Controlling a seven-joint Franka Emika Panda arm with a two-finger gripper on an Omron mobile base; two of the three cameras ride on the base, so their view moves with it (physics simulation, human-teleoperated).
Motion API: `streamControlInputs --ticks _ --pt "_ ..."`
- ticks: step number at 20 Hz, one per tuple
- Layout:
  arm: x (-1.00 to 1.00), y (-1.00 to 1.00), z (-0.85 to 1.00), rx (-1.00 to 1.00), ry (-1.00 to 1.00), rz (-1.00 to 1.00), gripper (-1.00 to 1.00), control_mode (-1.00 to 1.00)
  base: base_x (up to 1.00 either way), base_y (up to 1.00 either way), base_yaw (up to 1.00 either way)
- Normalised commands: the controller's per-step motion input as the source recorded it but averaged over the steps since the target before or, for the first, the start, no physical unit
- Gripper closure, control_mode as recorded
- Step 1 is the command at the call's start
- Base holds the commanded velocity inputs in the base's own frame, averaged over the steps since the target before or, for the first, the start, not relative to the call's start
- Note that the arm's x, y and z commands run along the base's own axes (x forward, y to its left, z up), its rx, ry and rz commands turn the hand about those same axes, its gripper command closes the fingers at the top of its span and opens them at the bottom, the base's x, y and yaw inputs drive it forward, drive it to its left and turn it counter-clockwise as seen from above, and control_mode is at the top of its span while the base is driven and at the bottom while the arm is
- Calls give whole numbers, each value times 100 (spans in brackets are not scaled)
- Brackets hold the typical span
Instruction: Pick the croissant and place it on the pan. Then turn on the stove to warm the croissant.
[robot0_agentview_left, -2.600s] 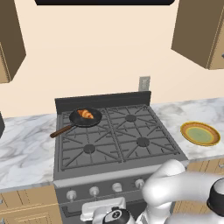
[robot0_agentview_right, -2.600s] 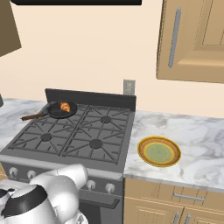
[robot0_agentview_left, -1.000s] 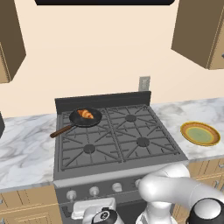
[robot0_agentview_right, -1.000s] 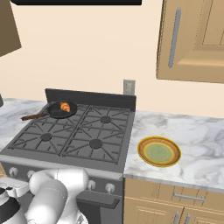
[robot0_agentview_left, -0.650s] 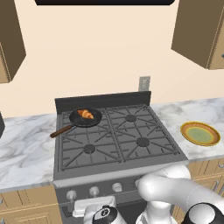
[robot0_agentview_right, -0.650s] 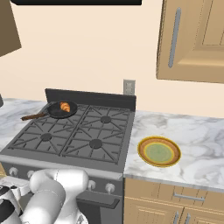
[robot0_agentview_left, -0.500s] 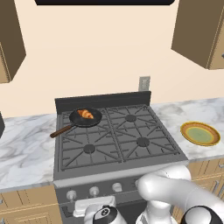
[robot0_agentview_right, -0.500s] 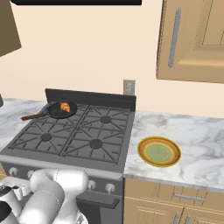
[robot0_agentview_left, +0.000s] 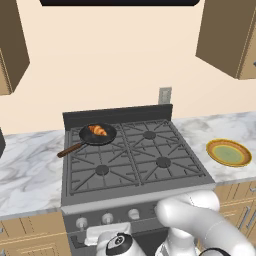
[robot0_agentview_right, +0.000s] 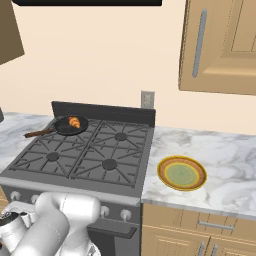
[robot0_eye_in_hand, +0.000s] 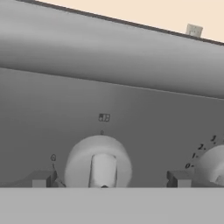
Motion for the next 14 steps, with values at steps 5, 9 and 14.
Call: streamControlInputs --ticks 5,9,14 --pt "17 0 -24 0 -3 0 -100 -100 0 0 0" --pt "15 2 -30 0 -4 0 -100 -100 0 0 0" --pt "13 14 -23 0 -4 0 -100 -100 0 0 0"
